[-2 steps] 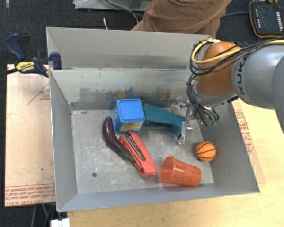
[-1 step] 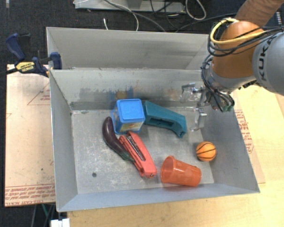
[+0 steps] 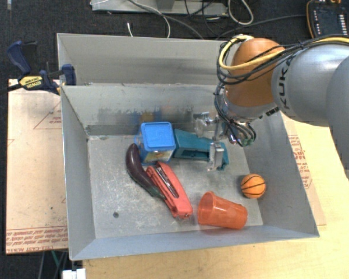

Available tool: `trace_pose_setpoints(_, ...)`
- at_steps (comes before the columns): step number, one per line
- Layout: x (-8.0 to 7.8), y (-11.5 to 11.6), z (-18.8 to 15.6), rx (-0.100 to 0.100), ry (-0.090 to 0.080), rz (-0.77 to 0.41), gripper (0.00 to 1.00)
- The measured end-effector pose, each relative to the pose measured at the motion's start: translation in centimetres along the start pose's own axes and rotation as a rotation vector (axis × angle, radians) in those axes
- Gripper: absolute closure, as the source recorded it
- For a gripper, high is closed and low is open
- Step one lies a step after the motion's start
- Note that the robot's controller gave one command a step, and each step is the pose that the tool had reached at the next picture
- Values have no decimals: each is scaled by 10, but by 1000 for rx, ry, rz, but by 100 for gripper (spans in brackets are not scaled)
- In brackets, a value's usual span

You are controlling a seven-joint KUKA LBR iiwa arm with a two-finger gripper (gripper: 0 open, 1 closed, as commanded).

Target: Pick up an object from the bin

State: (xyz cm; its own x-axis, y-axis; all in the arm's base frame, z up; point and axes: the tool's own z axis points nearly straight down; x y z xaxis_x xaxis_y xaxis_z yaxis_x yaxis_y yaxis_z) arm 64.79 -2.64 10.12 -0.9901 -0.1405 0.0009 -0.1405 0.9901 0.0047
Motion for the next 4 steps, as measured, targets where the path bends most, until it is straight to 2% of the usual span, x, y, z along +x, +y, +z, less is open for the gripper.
trace_pose_setpoints(1,3,-27,24,10,-43,-56,0)
trace_pose_setpoints(2,21,-25,29,1,-22,102,100)
trace_pose_setpoints(3,21,-25,29,1,-22,101,100)
trace_pose_setpoints(4,25,-24,9,-1,-11,101,100)
